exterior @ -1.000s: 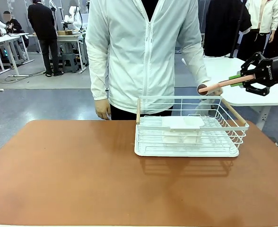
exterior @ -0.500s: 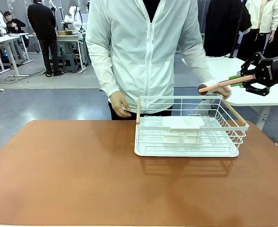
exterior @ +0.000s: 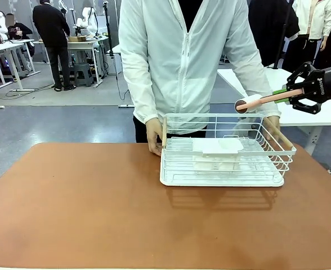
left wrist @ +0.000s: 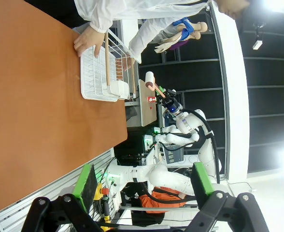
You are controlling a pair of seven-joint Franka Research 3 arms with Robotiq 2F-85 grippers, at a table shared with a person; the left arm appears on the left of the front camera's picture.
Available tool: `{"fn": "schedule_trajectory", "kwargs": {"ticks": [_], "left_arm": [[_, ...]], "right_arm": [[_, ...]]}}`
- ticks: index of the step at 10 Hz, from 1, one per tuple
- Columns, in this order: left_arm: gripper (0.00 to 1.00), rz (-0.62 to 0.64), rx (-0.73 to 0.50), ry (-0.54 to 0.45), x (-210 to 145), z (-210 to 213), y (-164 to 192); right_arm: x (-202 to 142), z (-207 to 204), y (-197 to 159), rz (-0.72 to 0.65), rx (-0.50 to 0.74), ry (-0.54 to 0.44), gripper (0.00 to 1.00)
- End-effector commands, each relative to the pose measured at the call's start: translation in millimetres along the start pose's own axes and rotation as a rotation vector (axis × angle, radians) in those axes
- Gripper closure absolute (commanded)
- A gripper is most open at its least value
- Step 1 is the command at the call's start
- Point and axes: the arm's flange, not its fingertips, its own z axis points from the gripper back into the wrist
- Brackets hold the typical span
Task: Clean the table.
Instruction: Clean the table with the Lint Roller when the human lifts the Dish drying rack.
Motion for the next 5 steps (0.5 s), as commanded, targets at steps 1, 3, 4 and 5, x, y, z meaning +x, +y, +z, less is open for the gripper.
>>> {"fn": "schedule_trajectory", "kwargs": {"ticks": [1,3,4,5], "left_arm": [[0.00,-0.001,-0.002,-0.004,-1.6,2.5,-0.3],[0.00,-0.001,-0.002,-0.004,-1.6,2.5,-0.3],[0.00,-0.001,-0.002,-0.004,-1.6,2.5,-0.3],[0.00,-0.001,-0.002,-0.004,-1.6,2.5,-0.3]], "right_arm": [[-0.5,-0.2,0.6,0.000,0.001,0.000,1.00],[-0.5,-0.2,0.6,0.000,0.001,0.000,1.00],[-0.5,-0.2,0.6,0.000,0.001,0.000,1.00],[-0.5,-0.2,0.6,0.000,0.001,0.000,1.00]]}}
